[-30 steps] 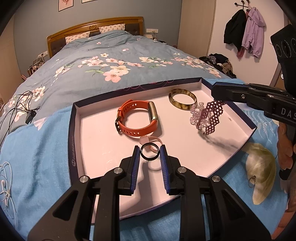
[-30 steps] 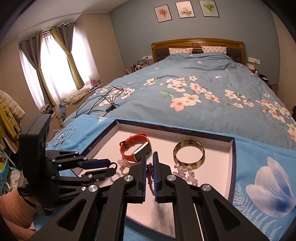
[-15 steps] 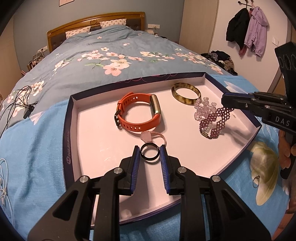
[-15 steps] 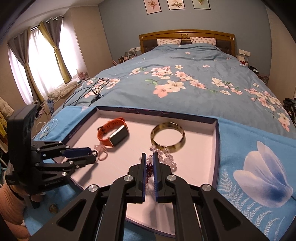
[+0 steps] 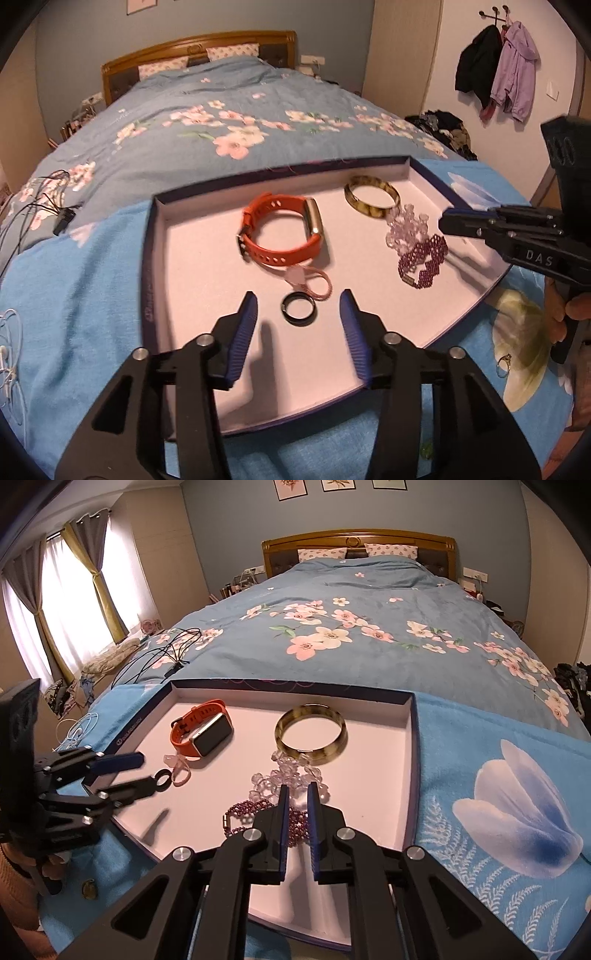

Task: Organize jewelry
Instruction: 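Withdraw both tools from the box toward the rings on the bedspread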

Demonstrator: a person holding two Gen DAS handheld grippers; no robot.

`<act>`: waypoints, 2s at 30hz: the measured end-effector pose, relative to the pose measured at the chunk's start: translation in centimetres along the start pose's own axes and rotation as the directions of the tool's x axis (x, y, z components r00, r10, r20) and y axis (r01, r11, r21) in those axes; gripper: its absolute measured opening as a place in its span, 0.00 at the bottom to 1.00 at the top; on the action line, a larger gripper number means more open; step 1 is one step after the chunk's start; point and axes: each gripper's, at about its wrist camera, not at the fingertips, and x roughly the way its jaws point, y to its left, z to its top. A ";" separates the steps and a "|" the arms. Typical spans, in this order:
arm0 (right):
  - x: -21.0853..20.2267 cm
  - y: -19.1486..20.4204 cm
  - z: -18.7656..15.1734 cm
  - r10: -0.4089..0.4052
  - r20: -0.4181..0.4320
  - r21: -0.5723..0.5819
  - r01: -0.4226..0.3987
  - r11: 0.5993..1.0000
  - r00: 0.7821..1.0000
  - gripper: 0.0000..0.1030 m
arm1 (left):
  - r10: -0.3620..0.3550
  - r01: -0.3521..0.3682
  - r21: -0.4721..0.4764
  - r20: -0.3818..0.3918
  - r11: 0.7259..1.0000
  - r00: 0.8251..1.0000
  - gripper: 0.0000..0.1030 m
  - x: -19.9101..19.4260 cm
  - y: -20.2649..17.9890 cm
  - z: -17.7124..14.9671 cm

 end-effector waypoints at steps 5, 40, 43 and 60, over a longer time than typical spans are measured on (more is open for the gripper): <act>-1.6 0.0 -0.5 0.000 0.026 0.001 0.000 1.000 1.000 0.18 | -0.016 0.017 -0.018 0.057 1.000 0.998 0.51 -3.1 0.7 -0.5; -6.3 4.1 -10.3 0.057 -0.082 -0.059 -0.061 0.996 0.995 0.29 | -0.193 0.189 0.186 0.002 0.964 0.981 0.52 -8.6 -6.1 -9.0; -6.2 4.2 -10.3 0.052 -0.080 -0.056 -0.056 0.997 0.995 0.29 | -0.202 0.201 0.189 -0.012 0.961 0.979 0.50 -8.0 -6.6 -9.0; -6.1 4.7 -10.4 0.032 -0.077 -0.079 -0.038 0.996 0.997 0.11 | -0.216 0.229 0.144 -0.101 0.963 0.971 0.29 -5.4 -6.6 -8.5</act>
